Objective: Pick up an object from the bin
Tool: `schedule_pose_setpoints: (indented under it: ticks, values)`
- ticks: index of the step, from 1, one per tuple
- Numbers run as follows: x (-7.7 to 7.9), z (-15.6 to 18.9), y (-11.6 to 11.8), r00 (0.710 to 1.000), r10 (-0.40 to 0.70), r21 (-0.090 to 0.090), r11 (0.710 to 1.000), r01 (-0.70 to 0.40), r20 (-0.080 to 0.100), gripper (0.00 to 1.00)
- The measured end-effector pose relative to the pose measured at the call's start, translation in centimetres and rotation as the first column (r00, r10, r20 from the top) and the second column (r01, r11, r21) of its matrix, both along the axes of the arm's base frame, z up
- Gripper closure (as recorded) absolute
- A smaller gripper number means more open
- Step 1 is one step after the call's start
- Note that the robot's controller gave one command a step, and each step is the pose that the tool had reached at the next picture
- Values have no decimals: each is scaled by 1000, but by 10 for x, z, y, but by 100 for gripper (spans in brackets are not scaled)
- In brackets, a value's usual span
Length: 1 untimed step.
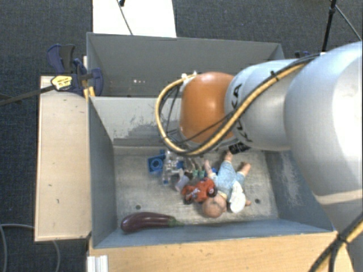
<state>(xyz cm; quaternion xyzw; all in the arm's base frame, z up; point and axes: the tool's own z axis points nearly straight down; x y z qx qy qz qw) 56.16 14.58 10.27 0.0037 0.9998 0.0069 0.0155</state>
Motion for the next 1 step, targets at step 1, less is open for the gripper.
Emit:
schedule_pose_setpoints:
  ticks: [1]
  values:
    - [0, 0, 0, 1000, -2, 0, 1000, 2, 0, 100]
